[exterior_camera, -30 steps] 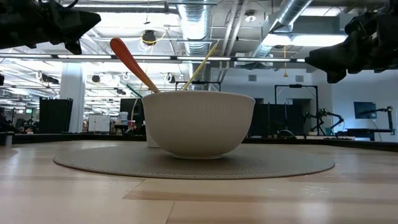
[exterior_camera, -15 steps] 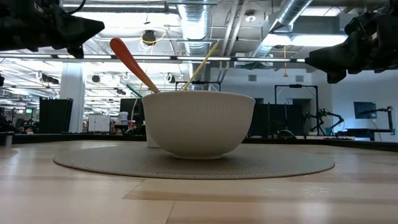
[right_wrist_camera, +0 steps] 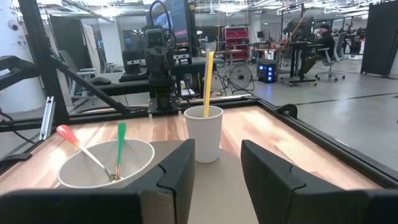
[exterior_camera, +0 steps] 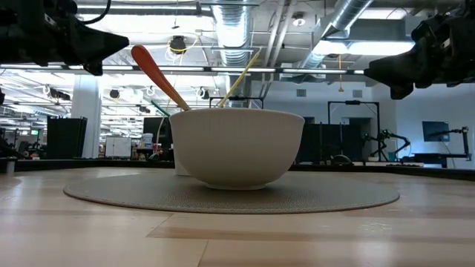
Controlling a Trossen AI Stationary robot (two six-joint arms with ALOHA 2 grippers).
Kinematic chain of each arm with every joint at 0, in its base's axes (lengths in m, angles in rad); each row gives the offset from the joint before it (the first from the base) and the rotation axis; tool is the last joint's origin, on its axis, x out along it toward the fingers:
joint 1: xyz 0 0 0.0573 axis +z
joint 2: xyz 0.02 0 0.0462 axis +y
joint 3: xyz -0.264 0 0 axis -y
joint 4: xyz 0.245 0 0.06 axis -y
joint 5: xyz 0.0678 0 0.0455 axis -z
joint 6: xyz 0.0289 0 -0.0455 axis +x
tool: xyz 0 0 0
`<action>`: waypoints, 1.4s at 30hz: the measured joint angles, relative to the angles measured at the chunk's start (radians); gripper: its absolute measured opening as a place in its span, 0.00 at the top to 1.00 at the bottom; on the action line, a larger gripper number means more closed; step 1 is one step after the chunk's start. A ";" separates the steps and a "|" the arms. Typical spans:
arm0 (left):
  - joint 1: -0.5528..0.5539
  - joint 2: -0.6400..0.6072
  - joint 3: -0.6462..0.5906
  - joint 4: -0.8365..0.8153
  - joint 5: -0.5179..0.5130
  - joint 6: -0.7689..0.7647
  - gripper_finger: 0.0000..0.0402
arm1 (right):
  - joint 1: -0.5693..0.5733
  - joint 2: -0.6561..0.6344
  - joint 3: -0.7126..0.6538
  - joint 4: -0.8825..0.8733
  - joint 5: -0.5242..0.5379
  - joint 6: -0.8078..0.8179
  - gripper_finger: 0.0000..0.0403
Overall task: Pick & Place Utensil
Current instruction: Return to Home Position
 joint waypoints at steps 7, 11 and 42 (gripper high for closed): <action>0.000 0.033 0.000 0.000 0.000 0.000 0.97 | 0.000 0.000 0.000 0.000 0.002 0.001 0.69; 0.000 0.047 0.000 0.000 0.000 0.000 0.97 | -0.009 0.000 0.000 0.000 0.052 0.031 0.69; 0.000 0.054 0.001 0.004 0.000 0.000 0.97 | -0.009 0.000 0.001 0.000 0.052 0.034 0.69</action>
